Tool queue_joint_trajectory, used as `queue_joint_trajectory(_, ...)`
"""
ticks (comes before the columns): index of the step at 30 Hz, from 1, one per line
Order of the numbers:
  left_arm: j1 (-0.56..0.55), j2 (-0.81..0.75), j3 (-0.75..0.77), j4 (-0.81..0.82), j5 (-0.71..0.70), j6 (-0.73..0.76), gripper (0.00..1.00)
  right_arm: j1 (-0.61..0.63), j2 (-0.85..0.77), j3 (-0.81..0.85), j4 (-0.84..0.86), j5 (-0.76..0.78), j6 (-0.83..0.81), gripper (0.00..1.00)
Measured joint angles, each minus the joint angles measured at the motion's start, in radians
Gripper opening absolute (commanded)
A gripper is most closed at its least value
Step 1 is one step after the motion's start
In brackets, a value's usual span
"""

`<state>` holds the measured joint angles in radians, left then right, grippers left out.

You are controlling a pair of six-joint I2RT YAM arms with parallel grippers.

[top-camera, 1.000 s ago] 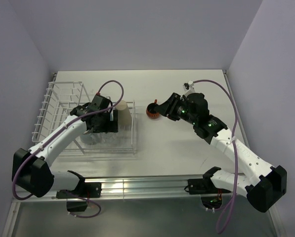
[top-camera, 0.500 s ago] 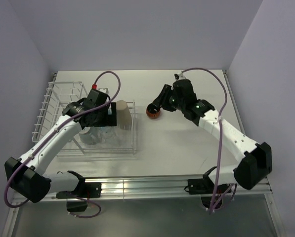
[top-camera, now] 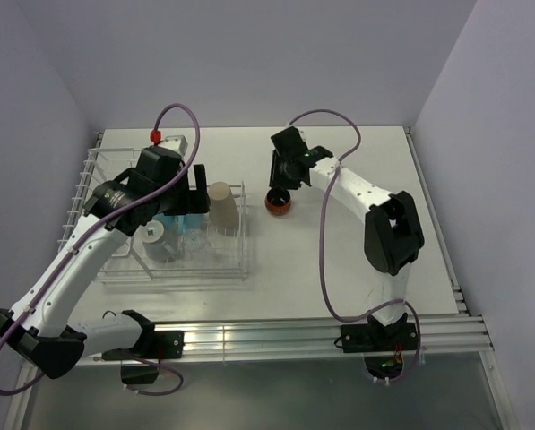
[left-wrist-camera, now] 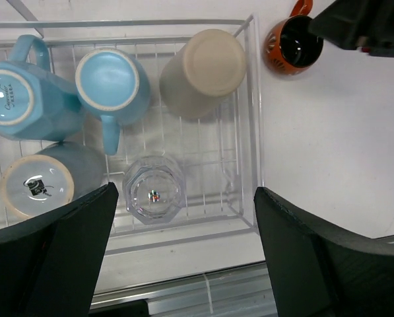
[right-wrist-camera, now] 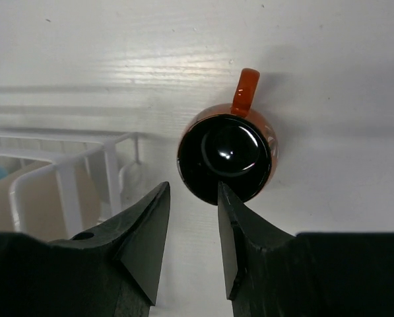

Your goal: Load the cups into the dish rack

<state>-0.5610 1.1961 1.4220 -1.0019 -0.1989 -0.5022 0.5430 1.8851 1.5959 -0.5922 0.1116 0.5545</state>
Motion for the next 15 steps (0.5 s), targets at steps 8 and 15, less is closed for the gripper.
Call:
queue_joint_trajectory(8,-0.014,-0.018,0.014,-0.013,0.004,-0.011,0.91,0.013,0.118,0.044,-0.031,0.001,-0.014,0.42)
queue_joint_trajectory(15,-0.017,-0.021,0.014,-0.013,0.013,-0.013,0.91,0.036,0.134,0.048,-0.033,0.0,-0.014,0.42)
